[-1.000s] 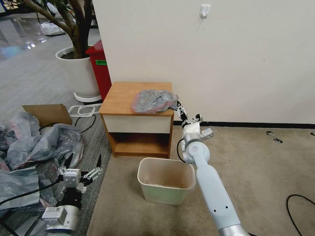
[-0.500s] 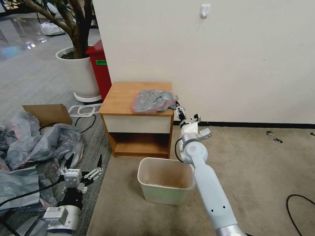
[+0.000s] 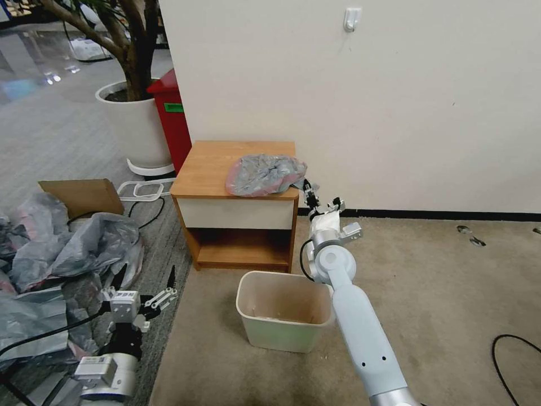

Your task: Pick up the garbage bag from the table and place it over the trash can.

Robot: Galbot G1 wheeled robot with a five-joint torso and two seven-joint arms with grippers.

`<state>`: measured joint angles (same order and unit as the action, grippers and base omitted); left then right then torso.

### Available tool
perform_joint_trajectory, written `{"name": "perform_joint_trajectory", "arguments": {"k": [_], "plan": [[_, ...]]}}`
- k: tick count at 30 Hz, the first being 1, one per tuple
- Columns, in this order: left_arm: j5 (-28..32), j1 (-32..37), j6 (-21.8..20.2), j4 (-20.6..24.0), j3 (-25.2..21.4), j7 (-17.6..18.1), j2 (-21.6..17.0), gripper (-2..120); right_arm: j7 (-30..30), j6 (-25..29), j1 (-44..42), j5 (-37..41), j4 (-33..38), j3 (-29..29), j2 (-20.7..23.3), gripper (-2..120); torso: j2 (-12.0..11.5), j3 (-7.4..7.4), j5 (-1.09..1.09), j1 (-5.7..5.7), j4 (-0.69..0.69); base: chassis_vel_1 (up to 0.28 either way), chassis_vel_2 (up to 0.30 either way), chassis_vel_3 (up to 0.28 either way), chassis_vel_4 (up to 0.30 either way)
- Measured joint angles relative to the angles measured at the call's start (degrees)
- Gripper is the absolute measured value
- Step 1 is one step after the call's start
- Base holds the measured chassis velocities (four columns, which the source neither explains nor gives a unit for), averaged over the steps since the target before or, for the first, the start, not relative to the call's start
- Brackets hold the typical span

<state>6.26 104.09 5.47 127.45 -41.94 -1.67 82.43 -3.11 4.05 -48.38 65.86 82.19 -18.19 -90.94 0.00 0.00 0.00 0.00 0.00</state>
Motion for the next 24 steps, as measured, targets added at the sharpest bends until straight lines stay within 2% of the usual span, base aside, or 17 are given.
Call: {"name": "perform_joint_trajectory", "arguments": {"k": [1, 11, 14, 17, 18, 22, 24], "plan": [[0.0, 0.0, 0.0, 0.0, 0.0, 0.0, 0.0, 100, 0.0, 0.0, 0.0, 0.0, 0.1, 0.1, 0.1, 1, 0.0, 0.00, 0.00, 0.00, 0.00, 0.000, 0.000, 0.000, 0.000], [0.0, -0.2, 0.1, -0.2, 0.1, 0.1, 0.0, 100, -0.5, 0.0, -1.4, 0.3, 3.0, 1.1, 1.3, 0, 0.0, 0.00, 0.00, 0.00, 0.00, 0.000, 0.000, 0.000, 0.000], [-0.1, -0.3, 0.2, -0.4, 0.4, 0.1, 0.2, 100, -1.4, -0.1, -3.4, 0.4, 6.8, 2.4, 2.6, 0, 0.0, 0.00, 0.01, 0.00, 0.01, 0.000, 0.000, 0.000, 0.000], [-0.3, -0.6, 0.2, -0.7, 0.7, 0.1, 0.3, 100, -3.9, -1.2, -7.6, 0.0, 14.9, 4.9, 4.9, 0, 0.0, -0.01, 0.01, 0.00, 0.00, 0.000, 0.000, 0.000, 0.000], [-0.3, -0.6, 0.2, -0.7, 0.7, 0.1, 0.3, 100, -3.9, -1.2, -7.6, 0.0, 14.9, 4.9, 4.9, 0, 0.0, -0.01, 0.01, 0.00, 0.00, 0.000, 0.000, 0.000, 0.000], [-0.4, -1.1, 0.3, -0.9, 0.9, 0.1, 0.3, 100, -10.6, -4.5, -14.0, -3.5, 24.0, 8.9, 8.2, 0, 0.0, -0.01, 0.01, 0.00, 0.00, 0.000, 0.000, 0.000, 0.000], [-0.4, -1.2, 0.3, -1.0, 0.9, 0.1, 0.3, 100, -11.9, -5.2, -15.2, -4.4, 25.4, 9.7, 8.9, 0, 0.0, -0.01, 0.01, 0.00, 0.00, 0.000, 0.000, 0.000, 0.000]]}}
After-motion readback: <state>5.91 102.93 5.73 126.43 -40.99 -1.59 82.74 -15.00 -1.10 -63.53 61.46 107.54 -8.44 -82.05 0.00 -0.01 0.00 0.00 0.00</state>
